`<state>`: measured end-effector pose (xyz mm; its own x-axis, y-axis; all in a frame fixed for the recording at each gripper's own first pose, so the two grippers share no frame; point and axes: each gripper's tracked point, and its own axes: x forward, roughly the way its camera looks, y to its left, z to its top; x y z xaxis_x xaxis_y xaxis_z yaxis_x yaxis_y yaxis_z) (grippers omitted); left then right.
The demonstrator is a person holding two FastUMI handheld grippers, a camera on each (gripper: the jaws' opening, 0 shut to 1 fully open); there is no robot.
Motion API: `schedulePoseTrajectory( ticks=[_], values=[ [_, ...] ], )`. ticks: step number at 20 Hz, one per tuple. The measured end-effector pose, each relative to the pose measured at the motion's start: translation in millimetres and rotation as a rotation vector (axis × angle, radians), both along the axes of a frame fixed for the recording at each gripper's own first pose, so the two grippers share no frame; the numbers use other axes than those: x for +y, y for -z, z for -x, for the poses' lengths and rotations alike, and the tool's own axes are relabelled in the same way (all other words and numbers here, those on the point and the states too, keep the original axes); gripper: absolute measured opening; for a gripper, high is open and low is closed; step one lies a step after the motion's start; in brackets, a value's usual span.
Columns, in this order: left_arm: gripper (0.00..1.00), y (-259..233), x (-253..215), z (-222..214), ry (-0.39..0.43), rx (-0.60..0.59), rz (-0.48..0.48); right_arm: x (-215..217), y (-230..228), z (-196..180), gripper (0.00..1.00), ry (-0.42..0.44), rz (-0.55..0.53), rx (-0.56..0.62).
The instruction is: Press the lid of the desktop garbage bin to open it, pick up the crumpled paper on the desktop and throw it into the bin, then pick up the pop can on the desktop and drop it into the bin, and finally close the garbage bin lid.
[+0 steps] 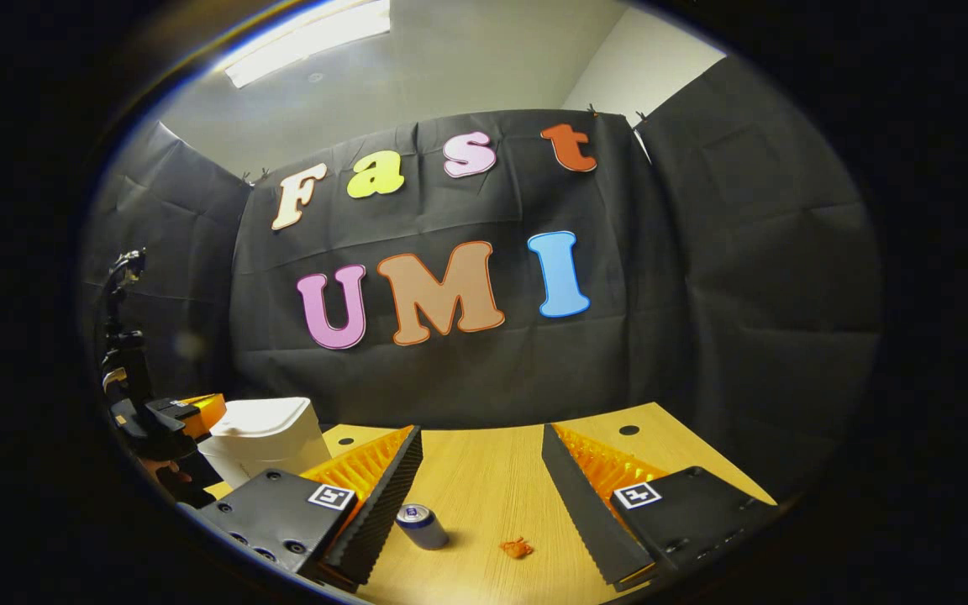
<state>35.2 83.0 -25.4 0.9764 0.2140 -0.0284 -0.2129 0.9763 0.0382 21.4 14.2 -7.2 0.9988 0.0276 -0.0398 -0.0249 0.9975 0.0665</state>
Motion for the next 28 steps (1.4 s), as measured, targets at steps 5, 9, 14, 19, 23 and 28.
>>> schedulePoseTrajectory(
  ticks=[5,9,14,19,23,28],
  values=[
    [0.00,21.7,10.7,-1.8,-0.022,0.040,0.001,1.0,5.9,-2.0,0.95,0.005,0.006,0.019],
    [0.00,34.1,9.3,-3.1,-0.031,0.050,0.029,7.0,16.6,-7.8,0.95,-0.015,-0.004,0.061],
    [0.00,30.3,10.1,-4.0,-0.021,0.033,0.065,21.1,30.8,-5.9,0.96,-0.058,-0.008,0.103],
    [0.00,21.5,12.0,-7.3,0.016,0.012,0.067,16.2,29.7,-5.5,0.96,-0.054,-0.010,0.091],
    [0.00,5.3,12.6,-7.6,0.034,0.006,0.072,10.8,30.8,-6.5,0.96,-0.036,-0.041,0.089],
    [0.00,-42.7,16.6,-6.1,0.029,-0.067,0.081,7.5,33.0,-4.3,0.96,-0.037,-0.041,0.085]
  ],
)
